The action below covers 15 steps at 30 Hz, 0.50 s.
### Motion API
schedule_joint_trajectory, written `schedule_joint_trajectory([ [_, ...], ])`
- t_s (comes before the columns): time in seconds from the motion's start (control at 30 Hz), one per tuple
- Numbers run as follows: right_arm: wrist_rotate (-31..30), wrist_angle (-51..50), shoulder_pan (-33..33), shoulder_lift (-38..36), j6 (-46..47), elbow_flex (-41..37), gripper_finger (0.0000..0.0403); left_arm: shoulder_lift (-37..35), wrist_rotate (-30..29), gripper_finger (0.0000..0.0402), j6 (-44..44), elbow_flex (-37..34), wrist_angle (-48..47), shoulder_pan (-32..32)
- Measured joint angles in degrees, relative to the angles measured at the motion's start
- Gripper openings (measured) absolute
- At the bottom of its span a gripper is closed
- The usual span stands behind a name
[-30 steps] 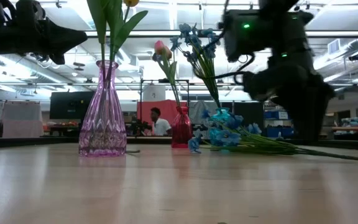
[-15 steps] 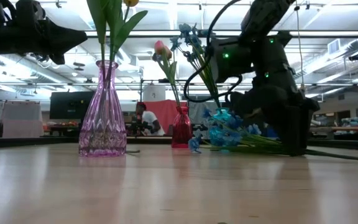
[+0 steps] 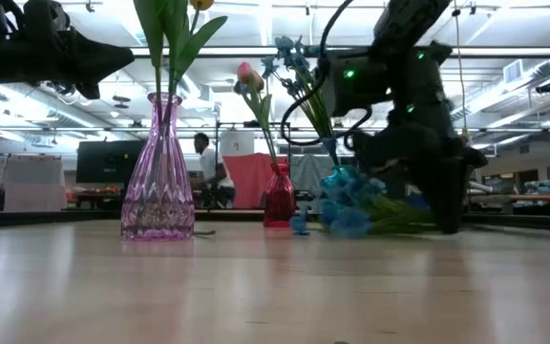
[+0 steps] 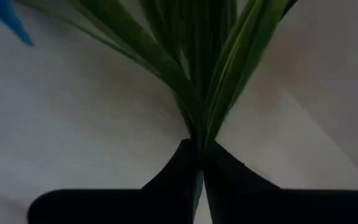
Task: Sort flowers into vase by color
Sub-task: Put the blue flowers into the blue vase
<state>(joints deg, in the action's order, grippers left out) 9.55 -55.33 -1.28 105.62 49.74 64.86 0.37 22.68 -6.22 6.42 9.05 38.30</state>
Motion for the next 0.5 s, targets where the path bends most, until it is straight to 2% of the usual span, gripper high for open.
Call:
schedule_joint_trajectory([
  [0.17,1.2,-10.4,-1.6,-4.5,2.1,0.0,0.0029,0.0,0.1,0.0054,0.0,0.0,0.0,0.0],
  [0.3,2.2,-17.6,-2.2,-10.0,7.3,0.0,0.0023,0.0,0.1,0.0054,0.0,0.0,0.0,0.0],
  [0.4,-1.8,-23.9,-1.9,-14.3,12.3,0.0,0.0023,0.0,0.1,0.0054,0.0,0.0,0.0,0.0],
  [0.5,-9.8,-29.4,-0.5,-18.3,16.8,0.0,0.0024,0.0,0.1,0.0054,0.0,0.0,0.0,0.0],
])
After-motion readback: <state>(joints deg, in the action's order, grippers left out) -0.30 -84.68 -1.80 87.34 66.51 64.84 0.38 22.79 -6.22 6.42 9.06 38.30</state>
